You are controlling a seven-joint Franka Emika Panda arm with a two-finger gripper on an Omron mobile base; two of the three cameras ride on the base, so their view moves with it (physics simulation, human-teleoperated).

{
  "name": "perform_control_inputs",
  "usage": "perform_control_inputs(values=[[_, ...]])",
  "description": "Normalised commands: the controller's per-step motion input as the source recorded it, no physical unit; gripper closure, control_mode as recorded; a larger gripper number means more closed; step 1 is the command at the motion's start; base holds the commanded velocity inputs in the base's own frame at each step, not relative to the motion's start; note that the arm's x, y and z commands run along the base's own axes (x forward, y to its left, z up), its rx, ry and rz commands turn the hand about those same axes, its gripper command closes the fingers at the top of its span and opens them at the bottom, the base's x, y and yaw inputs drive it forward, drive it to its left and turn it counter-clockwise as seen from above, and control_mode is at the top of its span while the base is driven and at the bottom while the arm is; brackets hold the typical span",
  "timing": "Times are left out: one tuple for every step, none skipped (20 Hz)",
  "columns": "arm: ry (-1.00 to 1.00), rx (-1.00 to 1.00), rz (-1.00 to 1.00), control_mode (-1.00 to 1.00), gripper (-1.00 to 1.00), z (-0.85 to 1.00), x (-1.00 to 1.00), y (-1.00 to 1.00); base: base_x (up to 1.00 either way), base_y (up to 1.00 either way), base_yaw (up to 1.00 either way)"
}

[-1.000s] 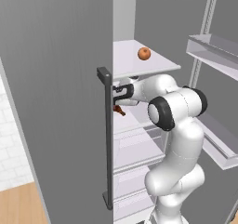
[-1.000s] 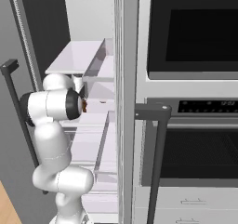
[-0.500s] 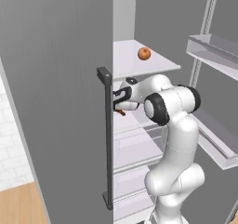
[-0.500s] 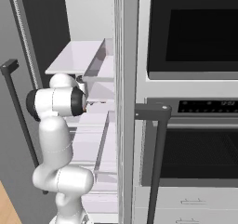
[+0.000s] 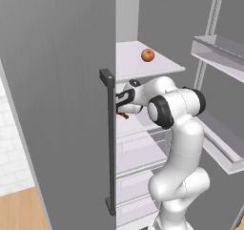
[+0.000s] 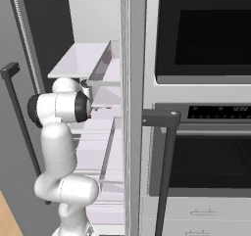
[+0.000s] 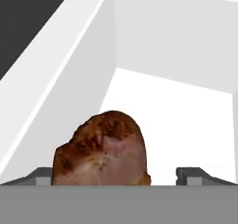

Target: Place one onion and one chicken drumstick in each tupperware on the nearby counter, to pack two identical lunches.

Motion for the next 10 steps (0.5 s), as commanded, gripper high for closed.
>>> perform_control_inputs(values=[[0.05, 0.00, 0.00, -1.00, 1.00, 0.00, 0.00, 0.01, 0.00, 0.00, 0.00], [0.03, 0.00, 0.00, -1.00, 1.00, 0.00, 0.00, 0.00, 0.00, 0.00, 0.00], [0.03, 0.00, 0.00, -1.00, 1.00, 0.00, 0.00, 0.00, 0.00, 0.00, 0.00], [0.00, 0.00, 0.00, -1.00, 1.00, 0.00, -0.03, 0.01, 0.00, 0.00, 0.00], [0.02, 0.00, 0.00, -1.00, 1.00, 0.00, 0.00, 0.02, 0.00, 0.00, 0.00], [0.00, 0.00, 0.00, -1.00, 1.00, 0.00, 0.00, 0.00, 0.00, 0.00, 0.00], [0.00, 0.00, 0.00, -1.00, 1.00, 0.00, -0.01, 0.00, 0.00, 0.00, 0.00], [0.00, 0.00, 0.00, -1.00, 1.00, 0.00, -0.15, 0.00, 0.00, 0.00, 0.00], [0.00, 0.00, -0.01, -1.00, 1.00, 0.01, -0.34, 0.00, 0.00, 0.00, 0.00], [0.00, 0.00, 0.00, -1.00, 1.00, 0.02, -0.58, -0.13, 0.00, 0.00, 0.00]])
